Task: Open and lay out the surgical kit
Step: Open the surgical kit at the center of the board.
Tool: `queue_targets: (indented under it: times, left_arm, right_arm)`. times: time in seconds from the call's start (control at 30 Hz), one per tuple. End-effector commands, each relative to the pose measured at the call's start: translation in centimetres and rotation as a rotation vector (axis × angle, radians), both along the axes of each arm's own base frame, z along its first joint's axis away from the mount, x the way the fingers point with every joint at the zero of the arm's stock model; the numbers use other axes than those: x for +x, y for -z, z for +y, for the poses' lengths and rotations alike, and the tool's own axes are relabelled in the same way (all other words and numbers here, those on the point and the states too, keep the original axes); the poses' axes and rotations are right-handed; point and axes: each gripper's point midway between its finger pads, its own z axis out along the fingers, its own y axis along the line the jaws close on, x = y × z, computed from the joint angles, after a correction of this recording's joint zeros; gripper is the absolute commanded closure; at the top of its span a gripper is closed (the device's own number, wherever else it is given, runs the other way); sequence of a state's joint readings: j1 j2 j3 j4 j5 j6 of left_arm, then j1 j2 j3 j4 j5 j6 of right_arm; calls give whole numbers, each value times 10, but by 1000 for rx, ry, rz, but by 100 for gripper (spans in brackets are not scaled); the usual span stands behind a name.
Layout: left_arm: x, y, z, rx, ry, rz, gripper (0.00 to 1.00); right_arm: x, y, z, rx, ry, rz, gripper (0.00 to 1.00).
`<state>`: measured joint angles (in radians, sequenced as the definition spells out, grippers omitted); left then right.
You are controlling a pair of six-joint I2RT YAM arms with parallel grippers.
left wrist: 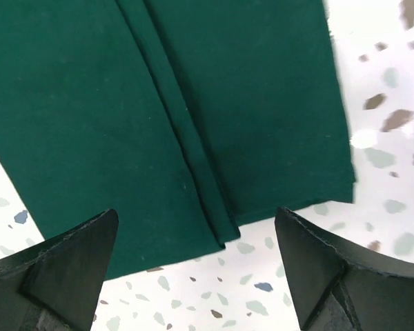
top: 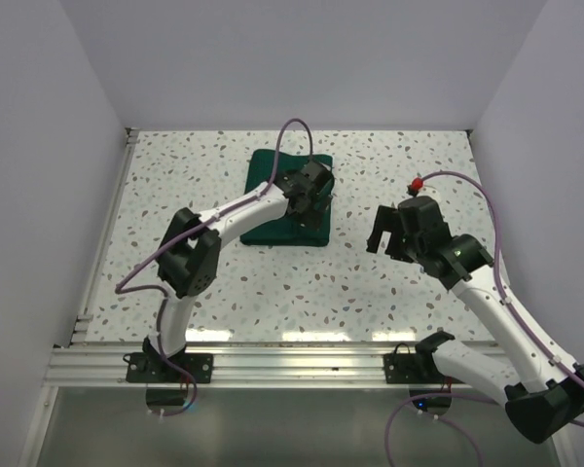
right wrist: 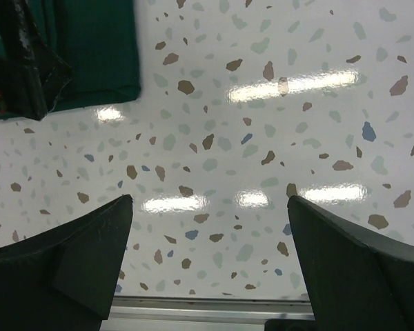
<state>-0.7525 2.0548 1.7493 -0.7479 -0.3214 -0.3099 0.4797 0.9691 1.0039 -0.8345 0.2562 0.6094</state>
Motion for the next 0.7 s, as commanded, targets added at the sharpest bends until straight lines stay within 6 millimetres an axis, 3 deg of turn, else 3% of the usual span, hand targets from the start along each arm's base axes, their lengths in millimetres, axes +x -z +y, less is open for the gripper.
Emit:
queue_targets:
  times: [0.0,0.3,0.37,0.4,0.5,0.53,0.67]
  left_arm:
    - [10,8,12,76,-29,-8,0]
    - [12,43,14,133,-43,28,2]
    - [13,46,15,147,-42,33,10]
    - [16,44,14,144,-43,27,15]
    - [22,36,14,155,-52,2,49]
    - [23,30,16,158,-57,-9,66]
    - [35,13,32,153,-98,-42,95]
  right_arm:
    - [-3,-2,-9,-36,26,-9,2]
    - [-3,-3,-14,-52,43,-10,2]
    - [-3,-4,-15,-55,47,-14,2]
    - [-2,-4,-16,-58,48,-15,2]
    - [1,-6,-15,-62,45,-23,2]
    - [3,-9,-12,-54,37,-30,2]
    - [15,-9,-2,-59,8,-8,2]
